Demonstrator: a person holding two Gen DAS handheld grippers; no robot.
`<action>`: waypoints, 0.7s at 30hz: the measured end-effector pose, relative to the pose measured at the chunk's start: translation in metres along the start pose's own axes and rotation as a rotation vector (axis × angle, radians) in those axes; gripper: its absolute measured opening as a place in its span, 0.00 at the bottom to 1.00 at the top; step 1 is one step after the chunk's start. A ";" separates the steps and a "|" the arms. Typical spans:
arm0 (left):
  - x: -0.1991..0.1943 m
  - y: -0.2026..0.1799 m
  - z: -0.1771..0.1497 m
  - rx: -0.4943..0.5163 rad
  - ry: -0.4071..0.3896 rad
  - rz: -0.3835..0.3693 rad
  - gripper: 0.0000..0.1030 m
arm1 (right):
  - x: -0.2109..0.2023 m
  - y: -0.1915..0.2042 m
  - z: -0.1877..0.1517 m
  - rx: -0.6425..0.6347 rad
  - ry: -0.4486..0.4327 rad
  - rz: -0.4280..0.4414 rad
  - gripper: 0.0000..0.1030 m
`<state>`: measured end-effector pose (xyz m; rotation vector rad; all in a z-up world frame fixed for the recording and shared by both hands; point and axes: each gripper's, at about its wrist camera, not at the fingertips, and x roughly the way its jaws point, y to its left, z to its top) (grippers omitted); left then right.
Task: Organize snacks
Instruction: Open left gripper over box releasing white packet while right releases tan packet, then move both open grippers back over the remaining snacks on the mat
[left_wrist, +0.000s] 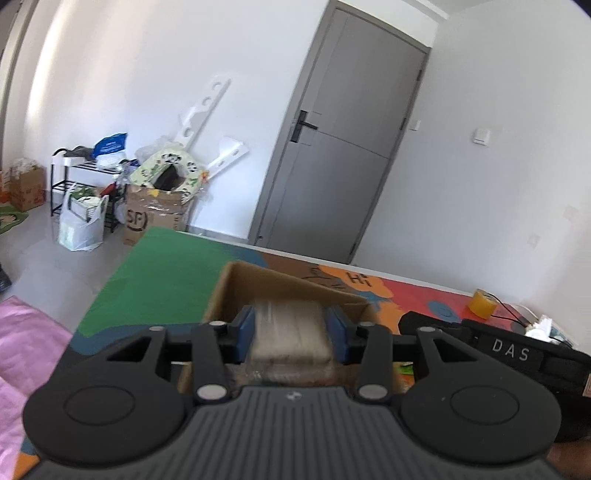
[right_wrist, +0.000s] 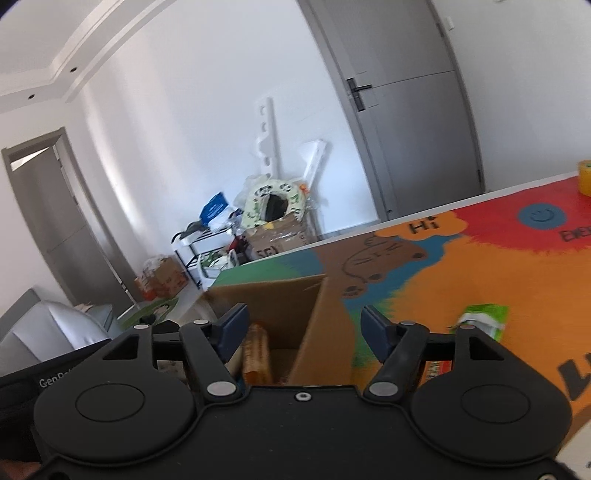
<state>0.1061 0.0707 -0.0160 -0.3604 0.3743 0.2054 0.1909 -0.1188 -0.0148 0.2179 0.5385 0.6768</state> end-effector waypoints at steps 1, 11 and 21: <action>0.001 -0.002 0.000 0.001 0.004 -0.014 0.31 | -0.004 -0.003 0.000 0.004 -0.004 -0.009 0.68; -0.001 -0.012 -0.011 0.027 0.045 -0.013 0.35 | -0.026 -0.023 -0.003 0.035 -0.028 -0.052 0.75; -0.001 -0.026 -0.018 0.037 0.080 -0.012 0.63 | -0.035 -0.051 -0.019 0.082 -0.011 -0.109 0.90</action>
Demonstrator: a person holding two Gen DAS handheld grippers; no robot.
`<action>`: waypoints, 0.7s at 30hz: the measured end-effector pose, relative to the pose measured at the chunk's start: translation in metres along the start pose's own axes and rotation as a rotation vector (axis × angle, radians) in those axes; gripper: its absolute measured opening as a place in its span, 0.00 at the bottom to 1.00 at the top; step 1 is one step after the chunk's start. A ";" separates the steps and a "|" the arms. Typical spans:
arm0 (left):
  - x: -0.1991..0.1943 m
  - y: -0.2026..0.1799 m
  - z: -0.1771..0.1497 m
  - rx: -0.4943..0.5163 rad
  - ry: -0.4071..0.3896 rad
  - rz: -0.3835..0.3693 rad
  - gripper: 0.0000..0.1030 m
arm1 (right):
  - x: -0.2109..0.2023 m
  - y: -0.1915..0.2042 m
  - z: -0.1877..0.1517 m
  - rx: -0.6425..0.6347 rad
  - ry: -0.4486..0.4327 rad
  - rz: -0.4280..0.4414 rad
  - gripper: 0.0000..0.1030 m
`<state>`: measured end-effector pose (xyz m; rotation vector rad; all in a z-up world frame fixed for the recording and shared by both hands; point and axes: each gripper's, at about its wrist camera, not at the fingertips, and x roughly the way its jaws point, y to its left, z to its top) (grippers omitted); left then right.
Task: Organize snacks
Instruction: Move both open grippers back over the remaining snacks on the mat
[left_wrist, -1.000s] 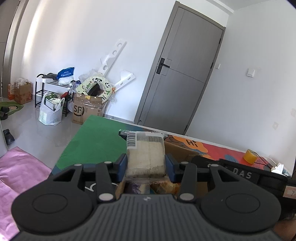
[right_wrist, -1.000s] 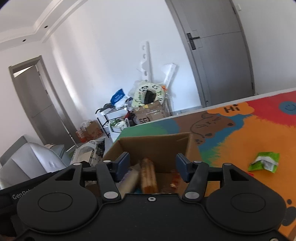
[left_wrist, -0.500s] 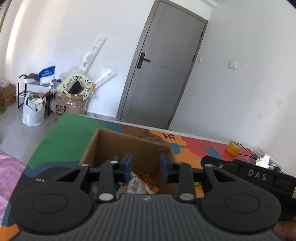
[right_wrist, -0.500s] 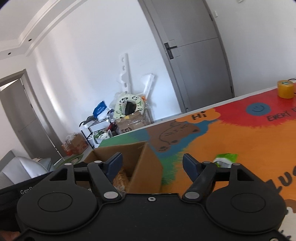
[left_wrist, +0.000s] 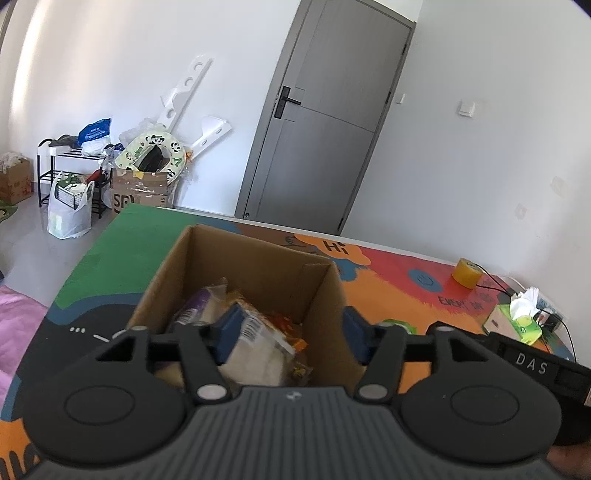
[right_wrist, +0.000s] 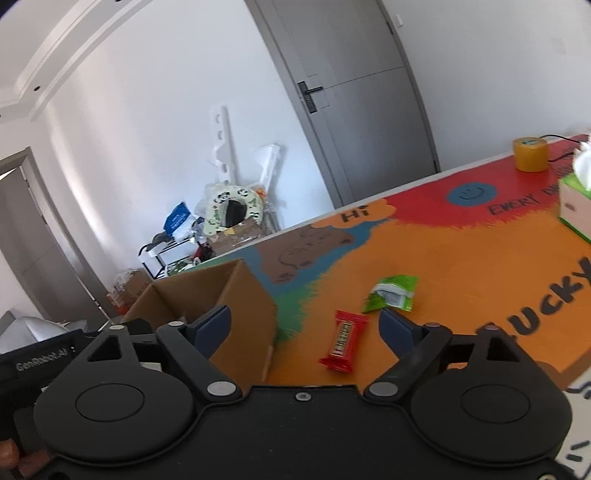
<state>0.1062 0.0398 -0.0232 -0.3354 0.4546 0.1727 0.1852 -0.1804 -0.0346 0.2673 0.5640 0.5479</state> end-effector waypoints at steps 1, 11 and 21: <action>0.000 -0.004 -0.001 0.007 -0.001 -0.003 0.66 | -0.002 -0.003 -0.001 0.004 -0.003 -0.005 0.93; -0.005 -0.051 -0.006 0.082 -0.022 -0.007 0.81 | -0.023 -0.041 -0.004 0.054 -0.036 -0.055 1.00; 0.002 -0.092 -0.016 0.142 -0.019 -0.039 0.97 | -0.040 -0.079 -0.005 0.096 -0.064 -0.092 1.00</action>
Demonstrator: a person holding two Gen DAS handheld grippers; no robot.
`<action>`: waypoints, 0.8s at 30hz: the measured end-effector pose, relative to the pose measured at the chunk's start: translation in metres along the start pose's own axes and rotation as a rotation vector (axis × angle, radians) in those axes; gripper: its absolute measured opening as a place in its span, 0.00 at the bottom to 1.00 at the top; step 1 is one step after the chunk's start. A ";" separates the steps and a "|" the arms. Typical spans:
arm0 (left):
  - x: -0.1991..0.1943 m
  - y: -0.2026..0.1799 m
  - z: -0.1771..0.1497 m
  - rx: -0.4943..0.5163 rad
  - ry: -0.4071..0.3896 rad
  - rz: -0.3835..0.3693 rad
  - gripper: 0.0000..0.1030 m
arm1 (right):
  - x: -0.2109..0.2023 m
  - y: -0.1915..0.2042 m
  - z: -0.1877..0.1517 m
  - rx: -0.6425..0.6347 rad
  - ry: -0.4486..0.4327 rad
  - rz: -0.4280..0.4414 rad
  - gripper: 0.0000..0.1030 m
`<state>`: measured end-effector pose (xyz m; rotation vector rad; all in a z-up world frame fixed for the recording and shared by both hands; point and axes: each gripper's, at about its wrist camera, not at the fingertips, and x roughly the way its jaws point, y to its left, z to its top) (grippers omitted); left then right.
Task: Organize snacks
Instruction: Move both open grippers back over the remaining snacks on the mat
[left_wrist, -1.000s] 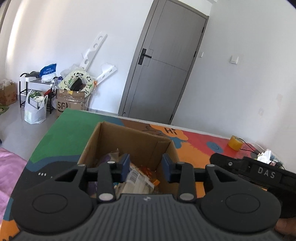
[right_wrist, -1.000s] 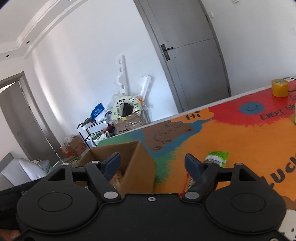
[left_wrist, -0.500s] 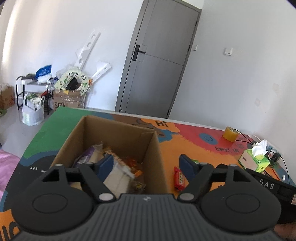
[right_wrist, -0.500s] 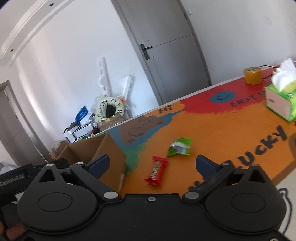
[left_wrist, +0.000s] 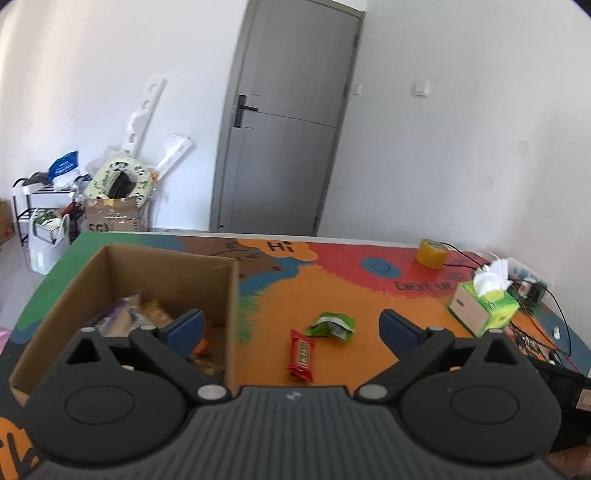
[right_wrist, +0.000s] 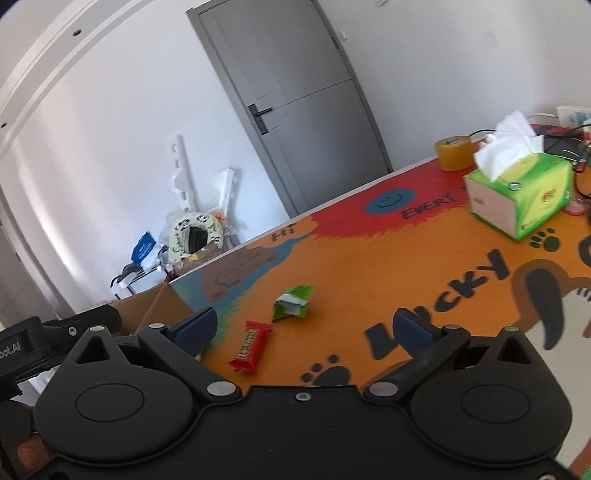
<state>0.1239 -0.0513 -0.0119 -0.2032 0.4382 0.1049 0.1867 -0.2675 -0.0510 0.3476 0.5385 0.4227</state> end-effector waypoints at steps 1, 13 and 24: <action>0.000 -0.004 -0.001 0.007 0.000 -0.005 0.97 | -0.001 -0.004 0.000 0.007 -0.003 -0.003 1.00; 0.022 -0.036 -0.009 0.030 0.002 -0.024 0.94 | 0.003 -0.036 0.005 0.042 0.003 0.017 1.00; 0.065 -0.046 -0.015 0.021 0.084 0.019 0.59 | 0.030 -0.052 0.016 0.107 0.038 0.069 0.99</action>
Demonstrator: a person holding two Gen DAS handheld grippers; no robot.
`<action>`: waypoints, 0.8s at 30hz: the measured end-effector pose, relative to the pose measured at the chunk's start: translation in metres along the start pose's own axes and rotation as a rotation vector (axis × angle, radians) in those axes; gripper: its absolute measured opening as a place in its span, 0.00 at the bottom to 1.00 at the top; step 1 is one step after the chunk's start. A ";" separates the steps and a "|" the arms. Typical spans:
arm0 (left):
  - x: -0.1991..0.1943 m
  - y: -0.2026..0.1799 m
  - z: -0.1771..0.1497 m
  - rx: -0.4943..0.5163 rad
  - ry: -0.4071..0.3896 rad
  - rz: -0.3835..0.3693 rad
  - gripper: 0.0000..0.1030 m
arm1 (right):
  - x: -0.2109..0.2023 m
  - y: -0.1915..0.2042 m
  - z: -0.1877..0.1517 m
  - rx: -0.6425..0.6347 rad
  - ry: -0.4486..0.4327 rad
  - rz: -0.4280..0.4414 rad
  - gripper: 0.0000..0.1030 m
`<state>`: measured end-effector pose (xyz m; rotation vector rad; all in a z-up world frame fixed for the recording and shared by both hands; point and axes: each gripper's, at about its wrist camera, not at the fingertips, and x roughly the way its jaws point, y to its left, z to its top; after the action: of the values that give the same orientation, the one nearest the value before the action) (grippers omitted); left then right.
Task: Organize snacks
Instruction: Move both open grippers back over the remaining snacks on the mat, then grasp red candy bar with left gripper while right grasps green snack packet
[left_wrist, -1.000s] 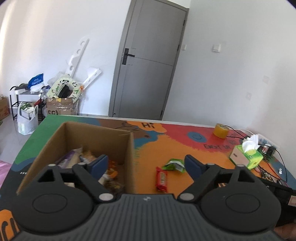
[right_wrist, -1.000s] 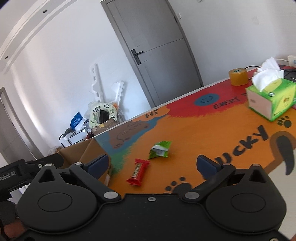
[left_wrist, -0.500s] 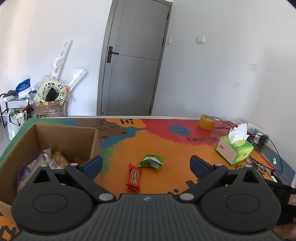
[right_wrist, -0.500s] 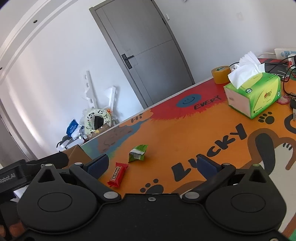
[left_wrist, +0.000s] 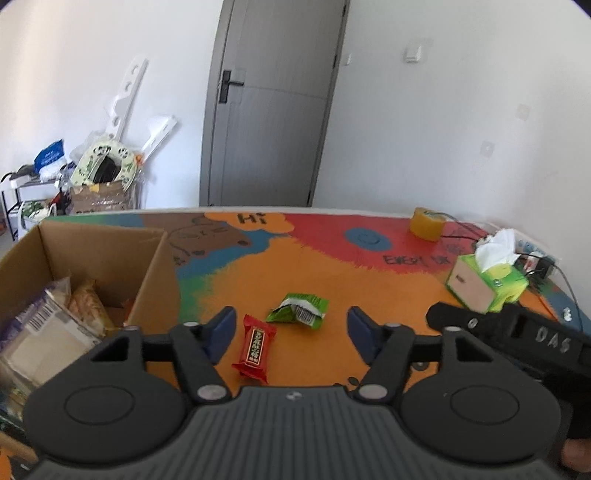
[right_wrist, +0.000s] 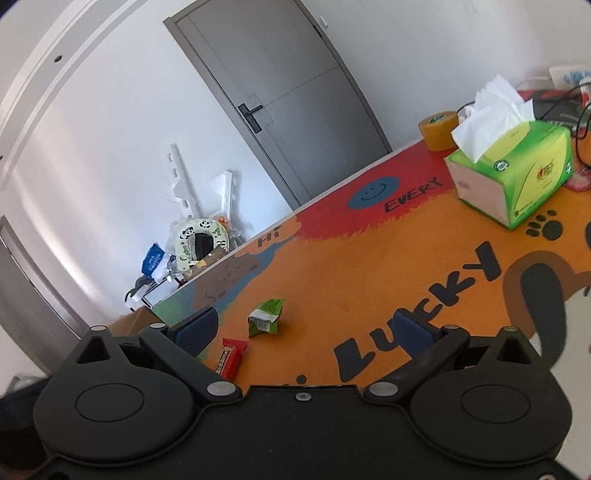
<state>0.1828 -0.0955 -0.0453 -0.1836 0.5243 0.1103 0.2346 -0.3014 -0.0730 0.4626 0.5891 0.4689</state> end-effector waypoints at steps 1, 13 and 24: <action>0.004 0.000 0.000 0.000 0.006 0.006 0.57 | 0.002 -0.001 0.001 0.008 0.005 0.004 0.97; 0.048 -0.002 -0.003 -0.003 0.089 0.089 0.52 | 0.042 -0.004 0.008 0.050 0.093 0.049 0.83; 0.083 0.008 -0.008 -0.039 0.218 0.161 0.40 | 0.088 0.002 0.012 0.066 0.191 0.061 0.74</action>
<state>0.2492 -0.0849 -0.0949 -0.1927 0.7549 0.2592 0.3060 -0.2561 -0.0999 0.5026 0.7777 0.5571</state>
